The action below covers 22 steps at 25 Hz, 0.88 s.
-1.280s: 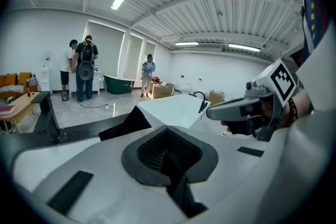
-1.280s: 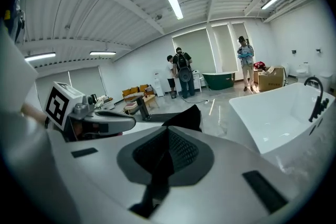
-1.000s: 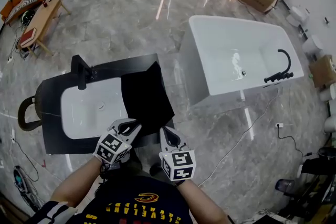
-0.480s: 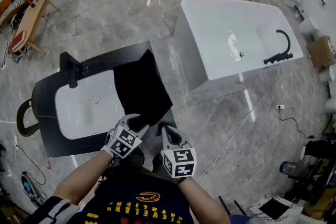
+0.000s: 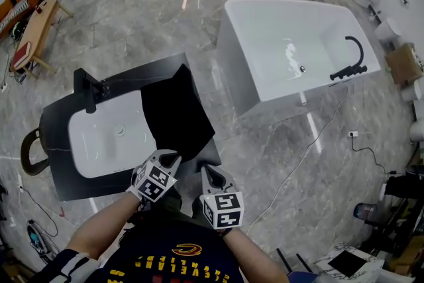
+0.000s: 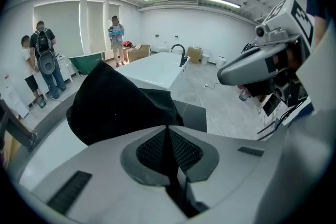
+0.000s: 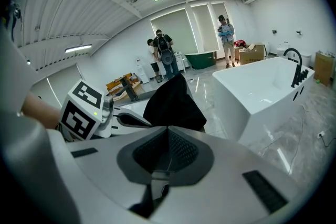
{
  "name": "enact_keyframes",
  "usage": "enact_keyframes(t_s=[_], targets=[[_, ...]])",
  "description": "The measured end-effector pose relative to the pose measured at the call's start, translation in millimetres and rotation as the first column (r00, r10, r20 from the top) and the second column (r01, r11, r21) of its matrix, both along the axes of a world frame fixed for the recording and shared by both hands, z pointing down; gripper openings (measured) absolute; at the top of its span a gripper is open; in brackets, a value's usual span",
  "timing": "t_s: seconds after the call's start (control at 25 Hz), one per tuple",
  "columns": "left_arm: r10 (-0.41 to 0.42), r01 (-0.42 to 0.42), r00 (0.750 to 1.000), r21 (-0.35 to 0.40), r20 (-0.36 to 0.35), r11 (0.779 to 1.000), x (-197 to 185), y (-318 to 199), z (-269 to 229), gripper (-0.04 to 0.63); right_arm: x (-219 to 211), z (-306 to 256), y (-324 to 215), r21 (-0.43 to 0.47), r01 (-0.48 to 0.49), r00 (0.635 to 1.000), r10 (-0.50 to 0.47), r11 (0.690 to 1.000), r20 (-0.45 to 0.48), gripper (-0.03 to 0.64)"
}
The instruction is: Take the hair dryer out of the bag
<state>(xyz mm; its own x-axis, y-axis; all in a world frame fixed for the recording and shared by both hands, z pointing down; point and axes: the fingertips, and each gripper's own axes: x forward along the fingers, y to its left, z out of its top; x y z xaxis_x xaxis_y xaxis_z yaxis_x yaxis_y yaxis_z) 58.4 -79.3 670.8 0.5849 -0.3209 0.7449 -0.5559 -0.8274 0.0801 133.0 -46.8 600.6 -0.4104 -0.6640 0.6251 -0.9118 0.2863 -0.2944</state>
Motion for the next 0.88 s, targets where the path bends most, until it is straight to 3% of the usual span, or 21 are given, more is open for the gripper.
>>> enact_keyframes(t_s=[0.32, 0.88], targets=[[0.011, -0.010, 0.998, 0.019, -0.058, 1.000, 6, 4, -18, 0.011, -8, -6, 5, 0.007, 0.031, 1.000, -0.031, 0.999, 0.000, 0.008], [-0.047, 0.067, 0.985, 0.112, -0.165, 0.991, 6, -35, -77, 0.011, -23, -8, -9, -0.012, 0.074, 0.997, -0.073, 0.997, 0.013, 0.008]])
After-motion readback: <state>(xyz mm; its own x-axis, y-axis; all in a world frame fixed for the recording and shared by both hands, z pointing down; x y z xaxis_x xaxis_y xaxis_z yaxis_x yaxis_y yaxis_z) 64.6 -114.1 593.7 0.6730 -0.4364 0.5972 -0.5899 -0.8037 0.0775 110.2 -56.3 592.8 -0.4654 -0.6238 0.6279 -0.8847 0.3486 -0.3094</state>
